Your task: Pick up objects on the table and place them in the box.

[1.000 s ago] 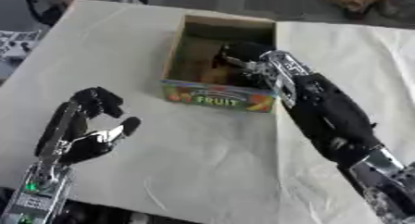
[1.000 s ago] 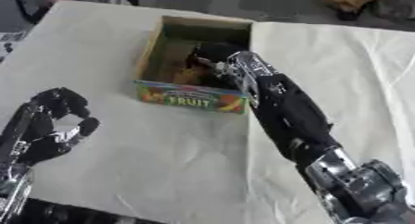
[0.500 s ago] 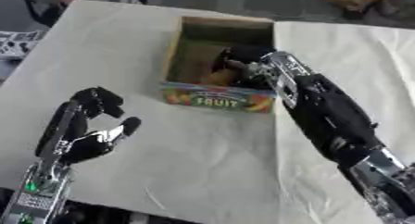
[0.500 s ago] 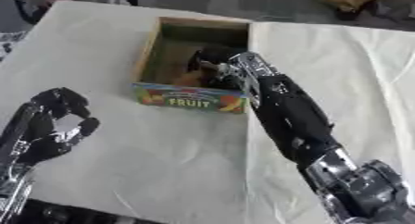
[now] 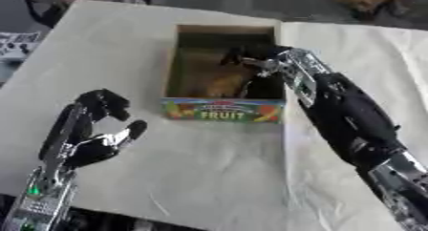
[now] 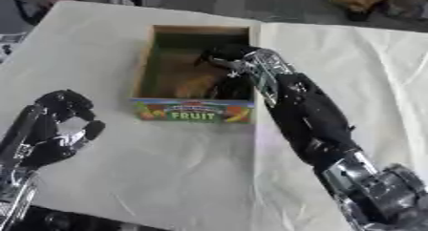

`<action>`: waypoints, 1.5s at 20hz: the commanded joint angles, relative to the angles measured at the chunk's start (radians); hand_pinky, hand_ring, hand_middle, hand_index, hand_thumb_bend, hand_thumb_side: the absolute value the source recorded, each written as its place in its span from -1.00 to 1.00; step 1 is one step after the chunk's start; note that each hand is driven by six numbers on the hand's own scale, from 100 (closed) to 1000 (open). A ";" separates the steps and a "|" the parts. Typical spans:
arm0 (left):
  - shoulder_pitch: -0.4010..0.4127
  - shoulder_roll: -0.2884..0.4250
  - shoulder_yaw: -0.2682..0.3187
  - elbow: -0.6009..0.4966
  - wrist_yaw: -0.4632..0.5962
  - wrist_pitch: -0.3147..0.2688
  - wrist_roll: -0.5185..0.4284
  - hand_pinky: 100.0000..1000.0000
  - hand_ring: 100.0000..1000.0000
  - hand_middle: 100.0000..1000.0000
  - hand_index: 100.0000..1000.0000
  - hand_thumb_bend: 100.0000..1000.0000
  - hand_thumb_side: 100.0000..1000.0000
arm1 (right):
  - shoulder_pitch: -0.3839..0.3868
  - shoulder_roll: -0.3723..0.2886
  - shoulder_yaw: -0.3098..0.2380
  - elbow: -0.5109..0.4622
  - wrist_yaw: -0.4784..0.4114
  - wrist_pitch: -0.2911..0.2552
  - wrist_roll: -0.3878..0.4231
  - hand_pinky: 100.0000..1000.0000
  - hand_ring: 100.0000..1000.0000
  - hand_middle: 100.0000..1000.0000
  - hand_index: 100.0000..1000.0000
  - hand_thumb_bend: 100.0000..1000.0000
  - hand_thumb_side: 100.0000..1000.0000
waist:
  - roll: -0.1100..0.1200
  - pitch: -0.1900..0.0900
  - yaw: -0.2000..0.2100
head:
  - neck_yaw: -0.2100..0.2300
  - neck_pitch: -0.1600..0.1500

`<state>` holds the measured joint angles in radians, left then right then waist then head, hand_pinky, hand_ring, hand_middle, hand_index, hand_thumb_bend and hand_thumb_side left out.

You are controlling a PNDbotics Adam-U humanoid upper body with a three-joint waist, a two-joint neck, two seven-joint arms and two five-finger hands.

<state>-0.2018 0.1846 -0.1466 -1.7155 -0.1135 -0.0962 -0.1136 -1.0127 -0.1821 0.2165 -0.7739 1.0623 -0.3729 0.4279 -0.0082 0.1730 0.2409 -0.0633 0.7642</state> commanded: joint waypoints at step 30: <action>0.014 0.029 0.031 -0.008 -0.010 0.001 0.026 0.02 -0.07 -0.05 0.10 0.28 -0.43 | 0.021 -0.263 0.009 -0.384 -0.353 0.053 -0.035 0.50 0.57 0.63 0.82 -0.78 -0.55 | -0.021 -0.039 -0.081 | 0.072 0.006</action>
<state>-0.1836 0.1944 -0.1248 -1.7115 -0.1190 -0.0946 -0.0931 -0.9738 -0.4047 0.2349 -1.1116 0.7349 -0.3260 0.4099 -0.0327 0.1533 0.1582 0.0021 0.7642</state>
